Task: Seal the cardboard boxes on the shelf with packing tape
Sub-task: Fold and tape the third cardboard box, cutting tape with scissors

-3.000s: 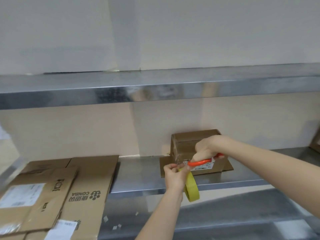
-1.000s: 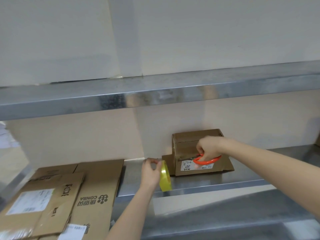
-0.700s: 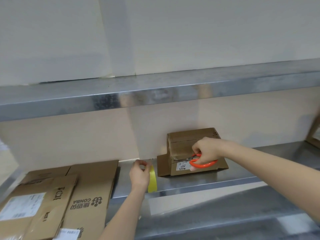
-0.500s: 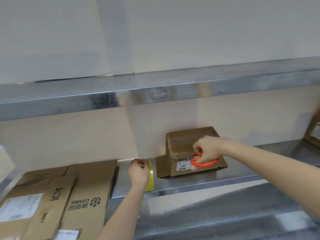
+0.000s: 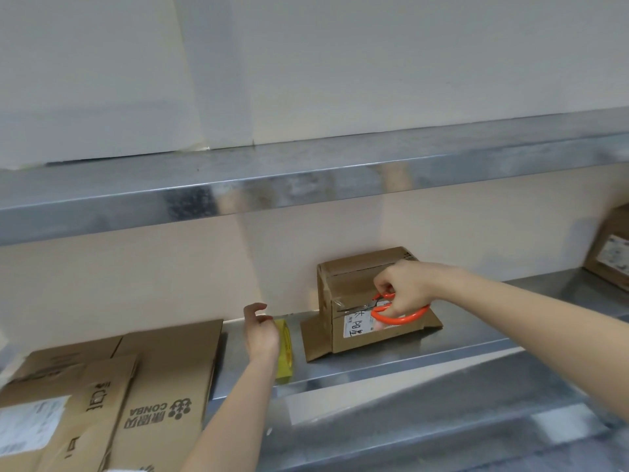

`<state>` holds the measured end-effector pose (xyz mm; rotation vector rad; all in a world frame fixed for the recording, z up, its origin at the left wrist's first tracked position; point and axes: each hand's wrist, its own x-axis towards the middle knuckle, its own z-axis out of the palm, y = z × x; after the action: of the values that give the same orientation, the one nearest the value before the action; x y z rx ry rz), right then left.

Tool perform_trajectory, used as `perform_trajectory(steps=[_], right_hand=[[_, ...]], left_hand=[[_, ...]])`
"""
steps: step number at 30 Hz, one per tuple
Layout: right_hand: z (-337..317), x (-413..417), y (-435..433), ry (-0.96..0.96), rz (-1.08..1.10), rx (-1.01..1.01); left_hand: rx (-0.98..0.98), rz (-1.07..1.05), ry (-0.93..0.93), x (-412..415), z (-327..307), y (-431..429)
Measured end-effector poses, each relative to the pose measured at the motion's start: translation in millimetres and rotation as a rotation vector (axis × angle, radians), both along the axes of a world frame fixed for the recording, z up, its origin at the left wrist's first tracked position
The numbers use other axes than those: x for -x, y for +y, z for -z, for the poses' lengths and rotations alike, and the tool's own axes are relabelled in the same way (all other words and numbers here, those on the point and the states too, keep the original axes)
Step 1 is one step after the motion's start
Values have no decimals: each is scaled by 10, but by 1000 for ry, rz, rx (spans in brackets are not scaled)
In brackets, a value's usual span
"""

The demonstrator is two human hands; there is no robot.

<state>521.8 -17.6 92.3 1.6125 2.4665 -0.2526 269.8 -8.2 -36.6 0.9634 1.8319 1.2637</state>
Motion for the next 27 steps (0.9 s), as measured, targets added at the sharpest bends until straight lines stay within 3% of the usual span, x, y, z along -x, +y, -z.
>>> perform_trajectory(steps=[9, 10, 13, 17, 23, 27], right_hand=[[41, 4, 25, 44, 42, -4], [46, 3, 32, 48, 48, 0], [44, 10, 44, 50, 56, 13], [41, 40, 41, 25, 51, 11], [80, -79, 3, 74, 64, 14], [86, -249, -94, 155, 95, 71]], left_hand=[[-34, 296, 721, 41, -118, 141], [-121, 309, 718, -5, -152, 130], [-411, 426, 477, -225, -336, 57], [-437, 510, 329, -465, -487, -1], [-326, 569, 591, -455, -469, 67], [-305, 599, 670, -494, -435, 26]])
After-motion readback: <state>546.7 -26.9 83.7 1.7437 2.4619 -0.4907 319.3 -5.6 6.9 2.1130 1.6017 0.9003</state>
